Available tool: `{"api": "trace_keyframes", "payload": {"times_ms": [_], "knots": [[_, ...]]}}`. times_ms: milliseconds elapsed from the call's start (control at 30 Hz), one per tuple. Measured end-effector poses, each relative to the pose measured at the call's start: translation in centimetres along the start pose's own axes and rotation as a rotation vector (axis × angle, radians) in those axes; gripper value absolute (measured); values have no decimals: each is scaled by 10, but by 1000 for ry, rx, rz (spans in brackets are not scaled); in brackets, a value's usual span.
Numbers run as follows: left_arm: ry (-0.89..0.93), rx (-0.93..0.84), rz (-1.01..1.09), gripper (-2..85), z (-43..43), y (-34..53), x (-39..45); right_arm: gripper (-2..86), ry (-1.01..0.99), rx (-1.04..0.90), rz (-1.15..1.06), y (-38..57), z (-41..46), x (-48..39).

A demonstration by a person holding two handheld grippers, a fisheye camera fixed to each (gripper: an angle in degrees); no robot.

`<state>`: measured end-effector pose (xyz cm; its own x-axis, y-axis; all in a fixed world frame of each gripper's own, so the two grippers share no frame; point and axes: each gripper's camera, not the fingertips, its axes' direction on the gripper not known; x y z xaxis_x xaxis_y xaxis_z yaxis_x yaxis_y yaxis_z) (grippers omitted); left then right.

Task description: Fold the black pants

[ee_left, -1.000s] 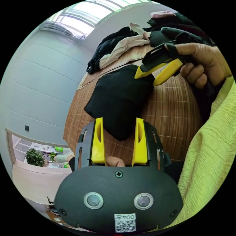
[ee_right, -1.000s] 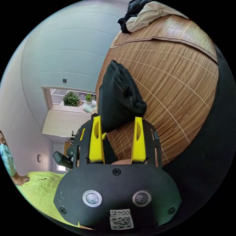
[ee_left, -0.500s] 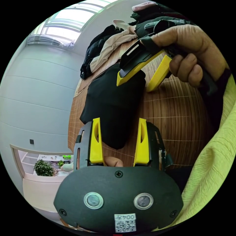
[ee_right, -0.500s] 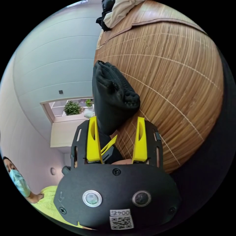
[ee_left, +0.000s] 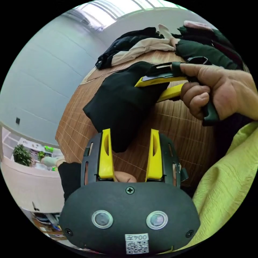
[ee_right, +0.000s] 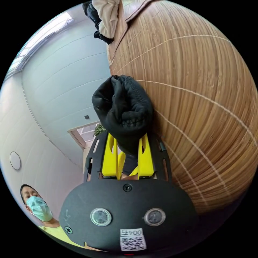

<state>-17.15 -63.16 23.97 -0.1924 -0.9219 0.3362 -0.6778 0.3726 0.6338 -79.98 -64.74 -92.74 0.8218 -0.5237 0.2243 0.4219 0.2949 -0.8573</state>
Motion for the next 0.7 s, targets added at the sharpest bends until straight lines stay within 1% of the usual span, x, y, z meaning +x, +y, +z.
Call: {"api": "trace_keyframes", "payload": {"times_ms": [33, 67, 100, 133, 167, 233, 267, 300, 367, 467, 533, 667, 700], "knots": [[99, 13, -128, 174, -7, 8, -34, 113, -11, 4, 6, 0, 2, -5], [165, 18, -198, 170, -9, 13, -52, 111, -8, 0, 0, -1, 4, -12], [320, 23, -360, 161, -7, 25, -88, 111, -7, 1, 3, -2, 5, -14], [394, 35, -440, 156, -4, 33, -105, 110, -19, 6, 16, -4, 6, -18], [500, 58, -588, 142, 2, 48, -136, 109, -35, 10, 29, -7, 7, -20], [633, 77, -820, 115, 23, 75, -188, 109, -14, 9, 22, -12, 8, -26], [662, 80, -869, 111, 28, 81, -200, 109, -9, 4, 25, -16, 9, -27], [729, 79, -963, 102, 37, 95, -220, 109, -12, 5, 30, -18, 9, -27], [803, 93, -1047, 103, 38, 112, -245, 109, -4, 12, 36, -27, 8, -25], [800, 74, -1064, 110, 31, 131, -275, 109, -51, 28, 59, -38, 5, -19], [829, 58, -1106, 107, 41, 140, -292, 108, -75, 29, 66, -44, 5, -17], [923, 11, -1276, 96, 103, 147, -343, 107, -92, 9, 69, -46, 11, -14], [965, 32, -1316, 88, 119, 146, -359, 107, -96, 3, 75, -46, 12, -12]]}}
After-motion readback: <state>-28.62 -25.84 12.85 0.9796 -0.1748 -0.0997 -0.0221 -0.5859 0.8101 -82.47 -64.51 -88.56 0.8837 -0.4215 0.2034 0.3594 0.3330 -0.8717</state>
